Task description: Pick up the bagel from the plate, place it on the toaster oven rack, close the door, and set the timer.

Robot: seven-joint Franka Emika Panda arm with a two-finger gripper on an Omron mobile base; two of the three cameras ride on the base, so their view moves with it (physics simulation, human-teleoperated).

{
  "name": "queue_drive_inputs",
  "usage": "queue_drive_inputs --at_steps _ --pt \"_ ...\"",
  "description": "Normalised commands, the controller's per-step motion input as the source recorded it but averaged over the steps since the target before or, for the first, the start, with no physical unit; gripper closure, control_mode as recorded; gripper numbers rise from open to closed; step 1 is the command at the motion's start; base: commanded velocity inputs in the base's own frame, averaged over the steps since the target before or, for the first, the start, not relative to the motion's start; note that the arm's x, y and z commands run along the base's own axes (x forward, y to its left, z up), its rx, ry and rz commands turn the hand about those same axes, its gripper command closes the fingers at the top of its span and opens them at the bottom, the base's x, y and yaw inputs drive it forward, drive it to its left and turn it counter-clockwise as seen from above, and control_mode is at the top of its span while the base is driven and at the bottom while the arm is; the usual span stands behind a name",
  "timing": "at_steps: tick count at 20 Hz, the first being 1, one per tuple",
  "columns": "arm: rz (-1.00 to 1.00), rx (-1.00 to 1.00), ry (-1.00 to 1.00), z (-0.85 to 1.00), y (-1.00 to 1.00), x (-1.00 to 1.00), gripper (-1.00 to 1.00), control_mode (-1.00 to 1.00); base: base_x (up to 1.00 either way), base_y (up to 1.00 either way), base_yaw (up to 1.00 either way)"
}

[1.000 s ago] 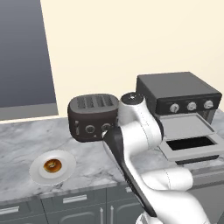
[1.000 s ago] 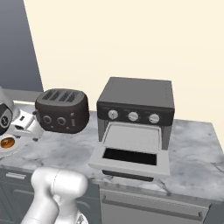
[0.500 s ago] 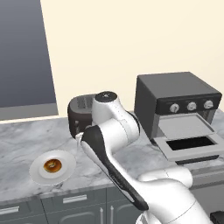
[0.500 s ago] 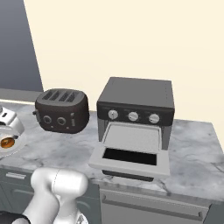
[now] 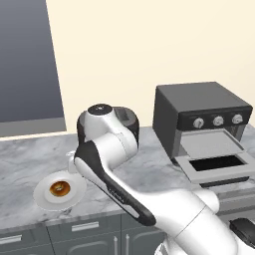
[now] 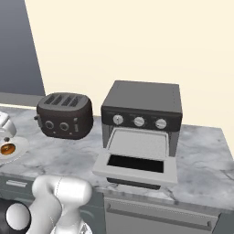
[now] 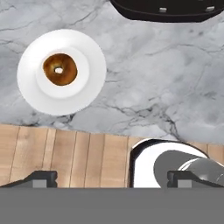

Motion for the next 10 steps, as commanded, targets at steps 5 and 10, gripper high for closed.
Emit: queue_drive_inputs --at_steps 5,10 --pt "0.05 0.04 0.0 -0.27 0.34 0.48 -1.0 -1.0 0.0 0.0 0.0" --pt "0.03 0.05 0.02 -0.31 0.28 0.59 -1.0 -1.0 0.0 0.0 0.0"
